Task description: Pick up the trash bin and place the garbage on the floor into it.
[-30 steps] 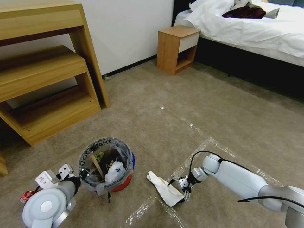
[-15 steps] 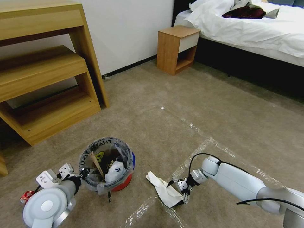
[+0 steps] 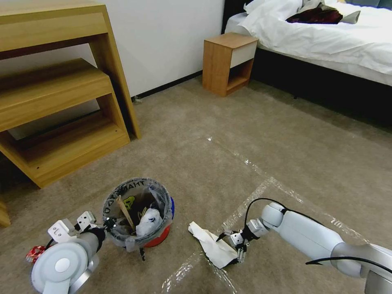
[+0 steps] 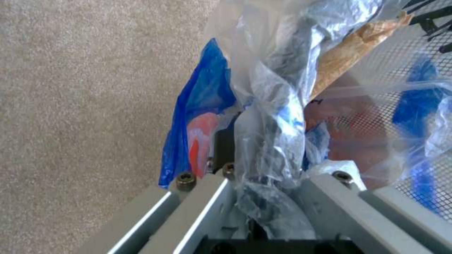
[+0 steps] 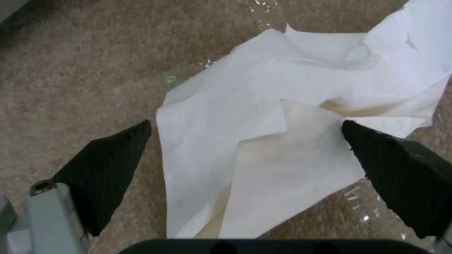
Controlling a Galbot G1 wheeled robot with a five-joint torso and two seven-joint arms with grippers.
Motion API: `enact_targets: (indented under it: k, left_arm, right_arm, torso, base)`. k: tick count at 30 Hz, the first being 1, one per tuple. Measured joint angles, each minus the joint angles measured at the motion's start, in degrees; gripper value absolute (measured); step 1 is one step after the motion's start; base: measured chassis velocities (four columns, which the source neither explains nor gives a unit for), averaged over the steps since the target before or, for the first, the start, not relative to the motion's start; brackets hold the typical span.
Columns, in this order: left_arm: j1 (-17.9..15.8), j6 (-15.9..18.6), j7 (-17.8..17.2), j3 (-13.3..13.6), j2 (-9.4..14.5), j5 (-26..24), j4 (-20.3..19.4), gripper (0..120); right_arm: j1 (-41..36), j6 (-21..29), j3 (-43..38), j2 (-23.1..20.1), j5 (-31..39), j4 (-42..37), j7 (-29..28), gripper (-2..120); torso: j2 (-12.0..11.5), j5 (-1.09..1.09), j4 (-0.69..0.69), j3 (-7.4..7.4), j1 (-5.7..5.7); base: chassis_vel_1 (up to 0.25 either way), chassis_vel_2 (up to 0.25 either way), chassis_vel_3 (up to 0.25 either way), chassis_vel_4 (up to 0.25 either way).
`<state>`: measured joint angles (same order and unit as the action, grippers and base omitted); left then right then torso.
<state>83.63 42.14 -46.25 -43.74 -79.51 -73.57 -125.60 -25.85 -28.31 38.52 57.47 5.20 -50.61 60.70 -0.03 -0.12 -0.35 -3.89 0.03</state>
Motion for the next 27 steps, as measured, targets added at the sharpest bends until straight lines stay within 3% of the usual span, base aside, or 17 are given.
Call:
enact_targets:
  k: [27]
  left_arm:
    - [-0.53, 0.0, 0.25, 0.93, -0.34, 1.48, 1.06, 0]
  right_arm:
    - [-1.93, -0.93, -3.41, -2.85, 0.11, -1.15, -0.41, 100]
  torso:
    - [0.0, 0.0, -0.01, 0.01, 0.0]
  base:
    - [0.0, 0.0, 0.0, 0.0]
